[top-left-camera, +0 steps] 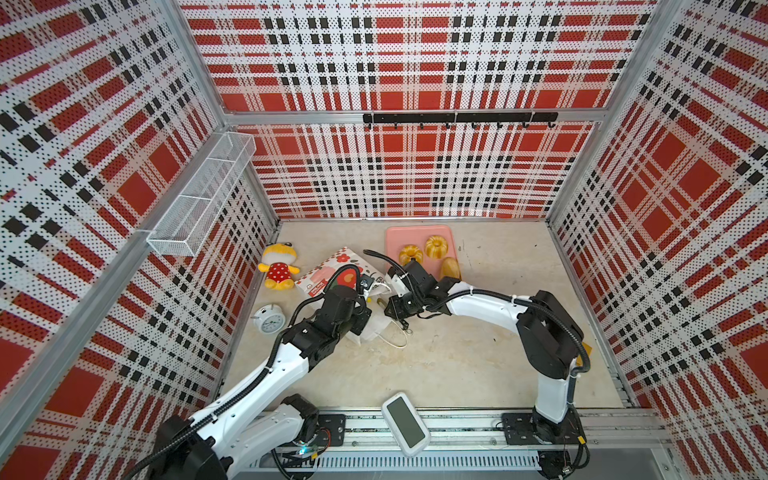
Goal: Take the fake bread out of the paper bag
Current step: 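Push the tongs into the bag and pinch the yellow bread piece, then pull the yellow striped bread out of the bag with the right gripper's tongs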
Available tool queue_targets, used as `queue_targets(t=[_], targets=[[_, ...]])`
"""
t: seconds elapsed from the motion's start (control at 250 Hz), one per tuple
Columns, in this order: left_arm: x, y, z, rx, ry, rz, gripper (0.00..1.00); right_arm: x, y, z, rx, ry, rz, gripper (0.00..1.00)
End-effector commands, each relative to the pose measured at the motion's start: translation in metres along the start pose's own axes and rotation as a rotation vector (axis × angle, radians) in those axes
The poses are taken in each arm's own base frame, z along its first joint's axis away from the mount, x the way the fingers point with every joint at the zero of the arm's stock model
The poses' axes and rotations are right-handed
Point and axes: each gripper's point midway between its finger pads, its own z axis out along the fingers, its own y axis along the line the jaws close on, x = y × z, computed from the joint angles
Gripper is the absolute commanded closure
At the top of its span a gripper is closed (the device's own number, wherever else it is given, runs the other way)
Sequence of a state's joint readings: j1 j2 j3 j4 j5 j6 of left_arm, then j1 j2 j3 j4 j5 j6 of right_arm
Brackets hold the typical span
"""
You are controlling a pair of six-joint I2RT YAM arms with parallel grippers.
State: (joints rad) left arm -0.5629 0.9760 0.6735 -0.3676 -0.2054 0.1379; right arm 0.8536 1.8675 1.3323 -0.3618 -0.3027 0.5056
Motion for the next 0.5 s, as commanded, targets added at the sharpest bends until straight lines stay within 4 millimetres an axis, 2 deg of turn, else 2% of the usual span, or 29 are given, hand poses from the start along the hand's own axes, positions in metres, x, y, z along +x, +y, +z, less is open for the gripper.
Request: queue_targets(t=[0.0, 0.252, 0.492], targets=[[0.005, -0.002, 0.002, 0.003, 0.025, -0.004, 1.0, -0.011, 0.037, -0.029, -0.136, -0.073, 0.01, 1.0], [0.003, 0.003, 0.002, -0.02, 0.027, -0.037, 1.0, 0.023, 0.044, -0.045, -0.173, -0.052, 0.057, 1.0], [0.003, 0.017, 0.001, -0.052, 0.023, -0.089, 1.0, 0.065, 0.044, -0.075, -0.198, -0.033, 0.093, 1.0]])
